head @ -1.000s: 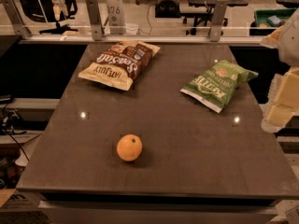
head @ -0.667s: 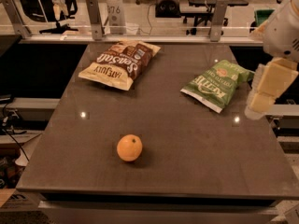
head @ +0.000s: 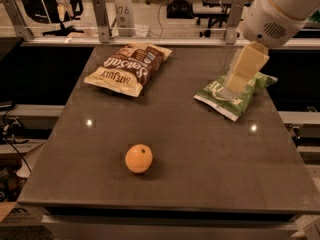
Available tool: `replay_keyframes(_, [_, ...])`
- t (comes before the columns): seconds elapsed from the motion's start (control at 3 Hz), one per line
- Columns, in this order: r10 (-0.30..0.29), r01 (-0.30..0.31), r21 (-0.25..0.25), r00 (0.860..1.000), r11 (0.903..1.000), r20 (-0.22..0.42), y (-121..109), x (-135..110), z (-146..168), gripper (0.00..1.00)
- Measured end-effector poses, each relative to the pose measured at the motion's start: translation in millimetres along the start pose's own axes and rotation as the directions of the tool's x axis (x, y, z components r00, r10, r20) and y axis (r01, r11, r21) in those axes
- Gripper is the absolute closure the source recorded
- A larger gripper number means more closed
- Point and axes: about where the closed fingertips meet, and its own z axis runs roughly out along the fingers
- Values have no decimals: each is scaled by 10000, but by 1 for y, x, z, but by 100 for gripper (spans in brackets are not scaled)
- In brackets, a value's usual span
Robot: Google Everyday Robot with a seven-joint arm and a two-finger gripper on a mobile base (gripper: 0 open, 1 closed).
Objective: Pick brown chip bag
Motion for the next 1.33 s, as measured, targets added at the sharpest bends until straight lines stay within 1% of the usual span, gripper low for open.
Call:
replay_keyframes(0.33, [558,-556,-90,9982,9984,229,-23,-31,27,0])
replay_keyframes(0.67, [1301,-1294,-295,9912,9912,233,-42,-61,54,0])
replay_keyframes(1.0, [2228,-2222,-480,9748,9738,88,-55,-91,83,0])
replay_keyframes(1.33, [2933,-2937,-458,9559,9548,-153,-64,-109,108,0])
